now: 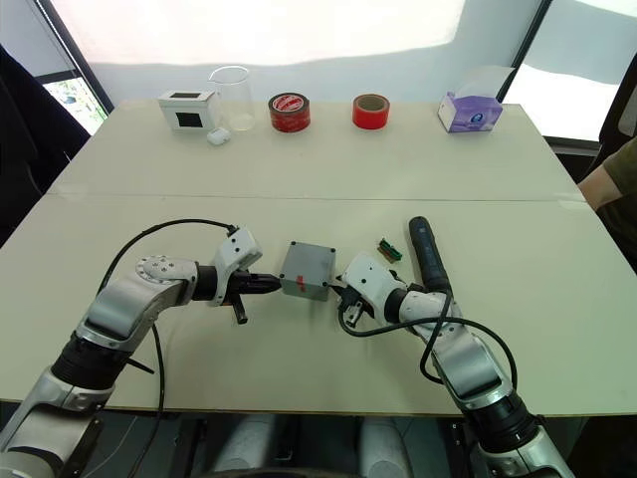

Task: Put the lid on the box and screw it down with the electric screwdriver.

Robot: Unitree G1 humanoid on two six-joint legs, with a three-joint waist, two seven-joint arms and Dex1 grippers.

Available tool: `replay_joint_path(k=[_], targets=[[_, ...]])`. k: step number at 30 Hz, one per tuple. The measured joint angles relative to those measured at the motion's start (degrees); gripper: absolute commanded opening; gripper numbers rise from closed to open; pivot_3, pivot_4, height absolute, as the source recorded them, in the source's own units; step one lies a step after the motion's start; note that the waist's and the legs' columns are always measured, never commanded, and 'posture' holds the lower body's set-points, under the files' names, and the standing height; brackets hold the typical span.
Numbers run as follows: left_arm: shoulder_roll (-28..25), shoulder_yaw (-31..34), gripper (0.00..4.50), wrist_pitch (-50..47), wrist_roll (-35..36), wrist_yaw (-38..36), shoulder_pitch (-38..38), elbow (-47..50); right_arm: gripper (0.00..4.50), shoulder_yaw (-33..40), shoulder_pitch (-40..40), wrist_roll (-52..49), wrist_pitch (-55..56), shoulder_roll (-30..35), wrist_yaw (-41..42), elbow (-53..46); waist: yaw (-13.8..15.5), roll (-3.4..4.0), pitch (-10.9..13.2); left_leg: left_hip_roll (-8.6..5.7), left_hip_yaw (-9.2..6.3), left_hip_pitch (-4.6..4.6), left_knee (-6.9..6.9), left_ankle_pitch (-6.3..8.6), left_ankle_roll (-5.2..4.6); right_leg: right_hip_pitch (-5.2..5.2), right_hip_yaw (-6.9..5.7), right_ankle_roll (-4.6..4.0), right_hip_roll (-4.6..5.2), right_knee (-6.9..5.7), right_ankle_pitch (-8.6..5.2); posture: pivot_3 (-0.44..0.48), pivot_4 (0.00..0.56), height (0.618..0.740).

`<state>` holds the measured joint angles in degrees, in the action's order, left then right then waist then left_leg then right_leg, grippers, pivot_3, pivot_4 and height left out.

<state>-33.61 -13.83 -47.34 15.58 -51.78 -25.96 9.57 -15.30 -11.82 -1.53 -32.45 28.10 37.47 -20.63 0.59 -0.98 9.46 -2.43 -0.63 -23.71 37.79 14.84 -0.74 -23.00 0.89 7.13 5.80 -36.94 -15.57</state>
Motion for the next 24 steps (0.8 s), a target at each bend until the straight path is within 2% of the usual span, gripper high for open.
replay_joint_path(k=[12, 16, 20, 24], targets=[[0.0, -0.1, 0.00, 1.1, 0.0, -0.5, -1.2, -1.7, 0.78, 2.1, 1.4, -1.9, 0.0, 0.2, 0.4, -1.8, 0.1, 0.01, 0.0, 0.00, 0.00, -0.01, -0.01, 0.00, 0.00, 0.00, 0.00, 0.00, 0.04, 0.01, 0.00, 0.000, 0.150, 0.740], [0.9, 6.4, 0.00, 10.3, 0.7, 1.2, -0.7, -2.4, 0.78, 9.0, 4.4, -7.7, -3.7, 2.6, 2.1, -8.3, 0.1, 0.01, 0.0, 0.00, -0.01, -0.21, 0.00, 0.00, 0.01, -0.18, 0.02, 0.00, 0.13, 0.01, 0.01, 0.000, 0.150, 0.740], [-0.2, 12.7, 0.00, 9.2, 5.1, 0.2, -2.5, -3.1, 0.78, 20.0, 5.5, -14.7, -10.2, 5.5, 2.9, -14.1, 0.2, 0.01, 0.0, 0.02, -0.06, -0.25, 0.00, 0.00, 0.01, -0.20, 0.01, -0.01, 0.13, 0.01, 0.01, 0.000, 0.150, 0.740], [0.9, 12.8, 0.00, 7.7, 7.9, -0.7, -5.8, -3.1, 0.78, 25.6, 5.7, -20.4, -16.7, 5.5, 1.8, -16.0, 0.2, 0.00, 0.0, 0.00, -0.08, -0.34, 0.03, 0.00, 0.00, -0.21, -0.01, 0.00, 0.16, 0.04, 0.02, 0.000, 0.150, 0.740]])
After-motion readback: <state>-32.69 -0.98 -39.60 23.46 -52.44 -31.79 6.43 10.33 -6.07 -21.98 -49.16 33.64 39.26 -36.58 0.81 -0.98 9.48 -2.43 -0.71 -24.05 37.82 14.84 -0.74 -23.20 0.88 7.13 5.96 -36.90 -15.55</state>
